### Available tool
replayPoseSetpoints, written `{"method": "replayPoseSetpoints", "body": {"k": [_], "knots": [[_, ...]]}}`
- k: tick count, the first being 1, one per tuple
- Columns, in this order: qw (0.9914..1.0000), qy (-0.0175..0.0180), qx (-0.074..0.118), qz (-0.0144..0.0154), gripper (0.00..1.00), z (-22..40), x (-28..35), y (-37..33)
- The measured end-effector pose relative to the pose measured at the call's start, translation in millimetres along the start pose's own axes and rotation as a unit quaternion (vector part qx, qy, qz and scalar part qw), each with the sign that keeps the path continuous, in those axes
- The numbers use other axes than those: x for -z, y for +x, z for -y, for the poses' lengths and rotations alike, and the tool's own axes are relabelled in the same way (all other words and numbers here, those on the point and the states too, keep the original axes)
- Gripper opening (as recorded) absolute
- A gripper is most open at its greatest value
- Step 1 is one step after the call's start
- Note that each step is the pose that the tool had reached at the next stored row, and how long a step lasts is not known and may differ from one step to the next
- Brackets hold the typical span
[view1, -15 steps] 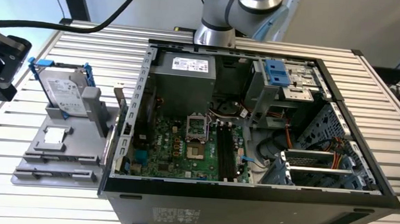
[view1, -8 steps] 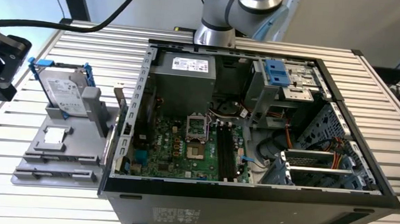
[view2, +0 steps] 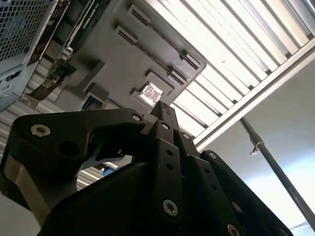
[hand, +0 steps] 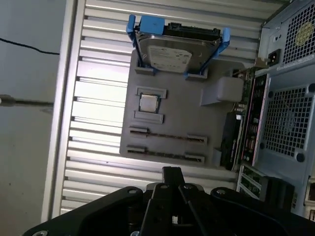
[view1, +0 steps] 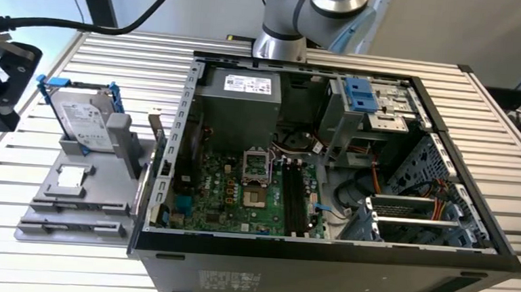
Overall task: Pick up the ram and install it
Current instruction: 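Pick up the ram and move it above insertion slot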
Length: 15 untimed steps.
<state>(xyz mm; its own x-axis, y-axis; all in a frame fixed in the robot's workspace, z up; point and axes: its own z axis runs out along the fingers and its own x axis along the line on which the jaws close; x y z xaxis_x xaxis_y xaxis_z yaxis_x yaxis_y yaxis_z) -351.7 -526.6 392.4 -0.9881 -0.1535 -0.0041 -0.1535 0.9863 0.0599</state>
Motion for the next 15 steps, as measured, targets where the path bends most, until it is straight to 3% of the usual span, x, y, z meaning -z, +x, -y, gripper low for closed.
{"method": "replayPoseSetpoints", "body": {"k": [4, 8, 12, 15], "knots": [[0.99936, -0.0002, 0.036, -0.0021, 0.00, 0.0, 0.0, 0.0], [0.99741, -0.0003, 0.072, -0.0043, 0.00, 0.0, 0.0, 0.0], [0.99423, -0.0004, 0.107, -0.0064, 0.00, 0.0, 0.0, 0.0], [0.99091, -0.0006, 0.134, -0.0080, 0.00, 0.0, -0.1, 0.0]]}}
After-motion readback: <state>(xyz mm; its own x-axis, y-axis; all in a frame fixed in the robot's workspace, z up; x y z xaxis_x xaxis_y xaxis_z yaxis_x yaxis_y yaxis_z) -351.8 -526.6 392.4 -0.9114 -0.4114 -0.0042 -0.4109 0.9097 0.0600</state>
